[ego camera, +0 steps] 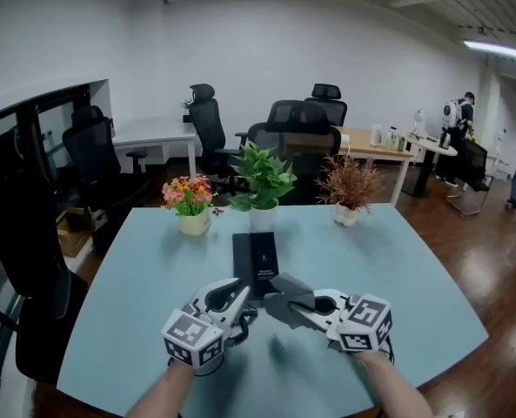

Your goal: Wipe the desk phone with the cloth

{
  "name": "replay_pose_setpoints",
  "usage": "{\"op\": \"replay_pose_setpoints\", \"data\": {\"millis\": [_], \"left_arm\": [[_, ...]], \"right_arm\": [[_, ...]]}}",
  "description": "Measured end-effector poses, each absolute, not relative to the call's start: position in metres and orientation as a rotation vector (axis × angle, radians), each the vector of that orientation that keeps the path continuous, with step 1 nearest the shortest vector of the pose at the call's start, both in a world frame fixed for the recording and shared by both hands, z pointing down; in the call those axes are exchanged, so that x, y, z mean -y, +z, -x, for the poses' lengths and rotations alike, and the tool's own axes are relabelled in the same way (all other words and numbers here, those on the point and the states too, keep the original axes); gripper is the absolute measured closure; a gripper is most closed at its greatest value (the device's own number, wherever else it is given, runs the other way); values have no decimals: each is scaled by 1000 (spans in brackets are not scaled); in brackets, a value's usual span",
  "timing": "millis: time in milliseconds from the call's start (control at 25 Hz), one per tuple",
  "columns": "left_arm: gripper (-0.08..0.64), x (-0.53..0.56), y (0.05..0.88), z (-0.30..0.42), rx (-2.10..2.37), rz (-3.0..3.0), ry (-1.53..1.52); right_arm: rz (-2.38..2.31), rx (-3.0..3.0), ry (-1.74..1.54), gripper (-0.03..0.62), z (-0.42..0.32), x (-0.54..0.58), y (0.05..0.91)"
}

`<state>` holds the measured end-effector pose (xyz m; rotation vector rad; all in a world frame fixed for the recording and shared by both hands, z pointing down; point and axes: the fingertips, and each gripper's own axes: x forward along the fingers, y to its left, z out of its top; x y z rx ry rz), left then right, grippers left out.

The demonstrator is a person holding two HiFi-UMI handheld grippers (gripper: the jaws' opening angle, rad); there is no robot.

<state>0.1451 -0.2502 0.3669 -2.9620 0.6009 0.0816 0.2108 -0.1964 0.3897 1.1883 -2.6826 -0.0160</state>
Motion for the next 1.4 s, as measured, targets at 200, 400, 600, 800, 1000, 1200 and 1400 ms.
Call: {"op": "replay_pose_setpoints", "data": {"millis": [200,400,600,800,1000,1200,1400], "left_arm": [[494,208,345,-133,-528,2993,131],[495,187,337,-123,-542,3001,146],[495,171,336,-116,-569,3015,167],[495,141,328,-110,-567,3009,178],[494,111,319,-99,-564,3015,205],[495,81,314,-89,-566,3005,229],[494,28,301,-67,-557,2997,245]], "right_arm": [[-1381,2847,-103,604,-231,156,342],[-1423,2852,-219,604,-227,133,327],[-1383,2863,-251,604,-214,114,323],[-1359,2882,-278,604,-203,86,312],[-1338,2901,-288,604,-189,58,301],[-1315,2915,-318,604,-178,28,299],[-1315,2929,-340,604,-155,-25,291]]}}
